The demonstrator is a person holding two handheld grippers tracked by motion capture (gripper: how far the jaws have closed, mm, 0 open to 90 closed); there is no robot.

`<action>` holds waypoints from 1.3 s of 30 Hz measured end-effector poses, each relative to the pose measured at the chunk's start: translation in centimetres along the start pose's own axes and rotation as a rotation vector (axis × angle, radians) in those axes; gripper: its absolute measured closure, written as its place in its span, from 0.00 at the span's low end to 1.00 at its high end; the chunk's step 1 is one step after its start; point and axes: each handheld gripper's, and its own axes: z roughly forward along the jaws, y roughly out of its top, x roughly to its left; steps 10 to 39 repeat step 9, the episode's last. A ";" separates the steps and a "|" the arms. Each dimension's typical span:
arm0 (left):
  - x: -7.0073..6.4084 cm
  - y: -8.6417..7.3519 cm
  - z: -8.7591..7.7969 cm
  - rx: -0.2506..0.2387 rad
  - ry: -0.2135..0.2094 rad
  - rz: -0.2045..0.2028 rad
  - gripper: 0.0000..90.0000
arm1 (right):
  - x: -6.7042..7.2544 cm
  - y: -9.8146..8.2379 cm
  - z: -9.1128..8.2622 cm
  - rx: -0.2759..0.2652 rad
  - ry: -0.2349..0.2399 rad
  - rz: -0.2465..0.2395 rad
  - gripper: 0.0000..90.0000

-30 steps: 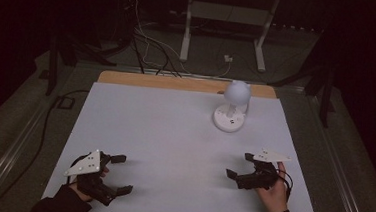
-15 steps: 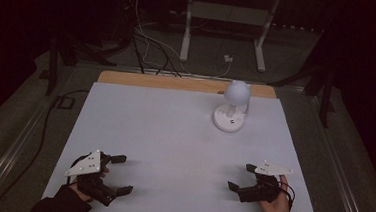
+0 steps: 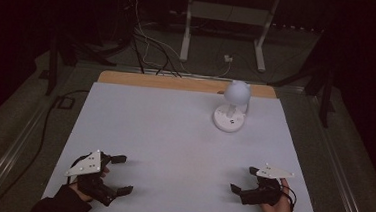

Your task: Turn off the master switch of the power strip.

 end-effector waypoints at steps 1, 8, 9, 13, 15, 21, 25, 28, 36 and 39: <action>0.0 0.0 0.0 0.001 -0.001 0.001 0.00 | 0.0 0.0 0.0 0.000 -0.007 -0.005 0.00; 0.0 0.0 0.0 0.000 -0.002 0.002 0.00 | -0.1 0.0 0.0 -0.005 -0.020 -0.014 0.00; 0.0 0.0 0.0 -0.001 -0.003 0.002 0.00 | -0.1 0.0 0.0 -0.004 -0.020 -0.016 0.00; 0.0 0.0 0.0 -0.001 -0.003 0.002 0.00 | -0.1 0.0 0.0 -0.004 -0.020 -0.016 0.00; 0.0 0.0 0.0 -0.001 -0.003 0.002 0.00 | -0.1 0.0 0.0 -0.004 -0.020 -0.016 0.00; 0.0 0.0 0.0 -0.001 -0.003 0.002 0.00 | -0.1 0.0 0.0 -0.004 -0.020 -0.016 0.00; 0.0 0.0 0.0 -0.001 -0.003 0.002 0.00 | -0.1 0.0 0.0 -0.004 -0.020 -0.016 0.00; 0.0 0.0 0.0 -0.001 -0.003 0.002 0.00 | -0.1 0.0 0.0 -0.004 -0.020 -0.016 0.00; 0.0 0.0 0.0 -0.001 -0.003 0.002 0.00 | -0.1 0.0 0.0 -0.004 -0.020 -0.016 0.00; 0.0 0.0 0.0 -0.001 -0.003 0.002 0.00 | -0.1 0.0 0.0 -0.004 -0.020 -0.016 0.00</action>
